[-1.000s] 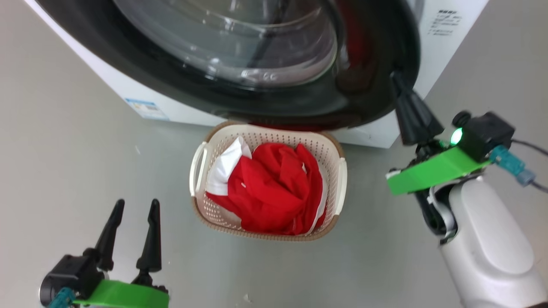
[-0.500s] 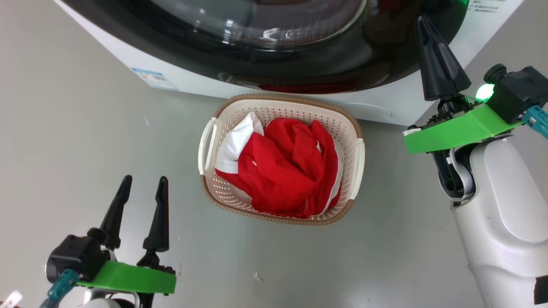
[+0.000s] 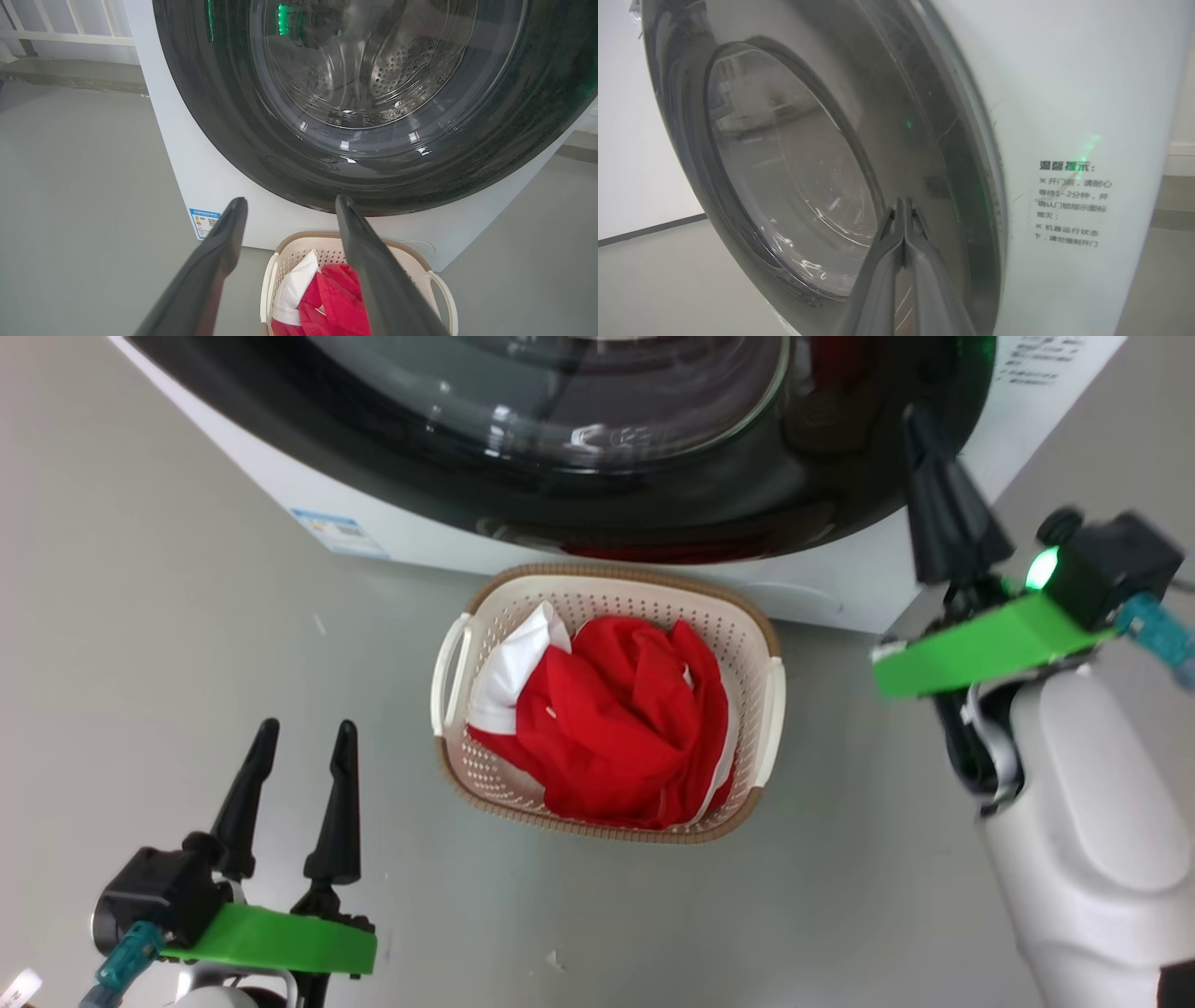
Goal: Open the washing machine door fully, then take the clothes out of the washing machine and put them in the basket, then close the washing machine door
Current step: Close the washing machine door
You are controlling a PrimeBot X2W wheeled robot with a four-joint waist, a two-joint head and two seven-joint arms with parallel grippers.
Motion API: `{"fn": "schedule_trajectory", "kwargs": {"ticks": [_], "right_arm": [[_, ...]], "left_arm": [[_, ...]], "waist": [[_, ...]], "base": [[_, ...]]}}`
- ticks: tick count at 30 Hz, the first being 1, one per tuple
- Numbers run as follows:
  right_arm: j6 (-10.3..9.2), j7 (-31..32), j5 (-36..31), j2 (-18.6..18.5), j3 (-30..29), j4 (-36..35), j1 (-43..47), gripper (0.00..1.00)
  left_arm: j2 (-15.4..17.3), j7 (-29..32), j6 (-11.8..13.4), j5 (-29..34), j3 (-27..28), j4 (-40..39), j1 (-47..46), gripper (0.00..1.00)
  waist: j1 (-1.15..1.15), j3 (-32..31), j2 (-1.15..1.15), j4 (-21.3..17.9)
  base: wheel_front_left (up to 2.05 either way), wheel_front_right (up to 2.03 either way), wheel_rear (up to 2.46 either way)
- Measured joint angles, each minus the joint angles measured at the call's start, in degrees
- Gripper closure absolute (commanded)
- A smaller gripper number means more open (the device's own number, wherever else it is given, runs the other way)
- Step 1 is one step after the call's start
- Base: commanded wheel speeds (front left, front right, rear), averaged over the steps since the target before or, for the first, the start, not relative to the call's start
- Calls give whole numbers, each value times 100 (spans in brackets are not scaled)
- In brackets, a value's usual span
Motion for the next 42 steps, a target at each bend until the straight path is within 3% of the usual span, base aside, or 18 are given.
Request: {"fn": "schedule_trajectory", "kwargs": {"ticks": [1, 2, 23, 42], "right_arm": [[-1, 0, 1, -1, 14, 0, 81, 16], [-1, 0, 2, 1, 34, 0, 171, 0], [-1, 1, 108, 41, -9, -319, 2171, 0], [-1, 3, 107, 26, -257, -494, 3307, 0]], "left_arm": [[4, 0, 0, 0, 8, 12, 4, 0], [10, 0, 0, 0, 9, 13, 15, 0], [363, 0, 0, -90, 160, -76, 789, 0], [397, 0, 0, 14, 356, -82, 1304, 0]], "waist": [[0, -37, 0, -16], [0, -77, 0, -34], [0, -1029, 0, -737], [0, -1705, 0, -1316]], "base": [[0, 0, 0], [0, 0, 0], [0, 0, 0], [0, 0, 0]]}}
